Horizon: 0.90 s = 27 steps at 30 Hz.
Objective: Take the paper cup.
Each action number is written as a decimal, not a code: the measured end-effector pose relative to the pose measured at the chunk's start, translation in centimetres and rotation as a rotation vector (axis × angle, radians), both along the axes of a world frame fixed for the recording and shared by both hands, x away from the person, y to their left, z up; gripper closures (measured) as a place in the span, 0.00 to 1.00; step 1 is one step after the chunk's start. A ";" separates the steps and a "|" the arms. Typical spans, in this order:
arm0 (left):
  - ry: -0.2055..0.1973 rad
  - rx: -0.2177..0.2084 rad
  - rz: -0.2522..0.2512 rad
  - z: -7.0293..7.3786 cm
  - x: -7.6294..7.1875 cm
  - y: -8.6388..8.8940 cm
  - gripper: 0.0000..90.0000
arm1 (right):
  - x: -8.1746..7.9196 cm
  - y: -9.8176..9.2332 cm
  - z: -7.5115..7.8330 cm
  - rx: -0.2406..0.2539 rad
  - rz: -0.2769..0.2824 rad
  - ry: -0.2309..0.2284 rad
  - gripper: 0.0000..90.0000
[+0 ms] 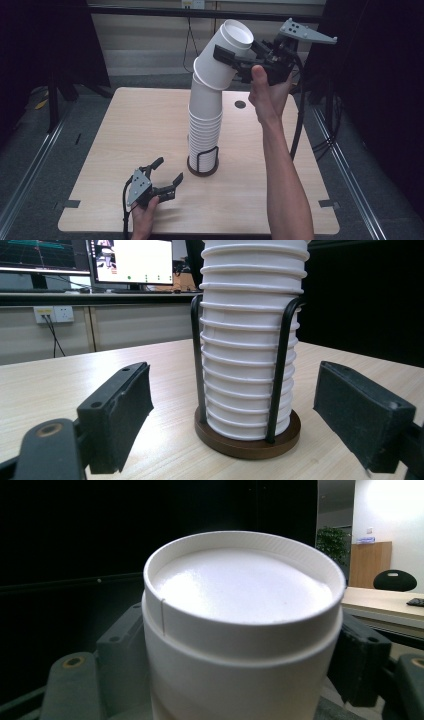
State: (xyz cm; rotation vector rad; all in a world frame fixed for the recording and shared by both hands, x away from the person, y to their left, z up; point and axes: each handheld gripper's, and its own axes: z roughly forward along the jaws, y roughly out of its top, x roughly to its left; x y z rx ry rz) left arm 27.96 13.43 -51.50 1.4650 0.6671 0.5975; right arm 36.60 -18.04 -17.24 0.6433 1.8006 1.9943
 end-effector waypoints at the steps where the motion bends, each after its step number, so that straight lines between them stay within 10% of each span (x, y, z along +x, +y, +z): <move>1: 0.000 0.003 -0.001 0.0 0.0 0.0 0.17 | 0.0 0.0 0.0 0.000 0.000 0.000 0.25; 27: -0.002 0.002 0.005 0.0 0.0 -0.1 0.17 | -2.3 -5.8 -0.3 0.029 -0.067 -0.018 0.25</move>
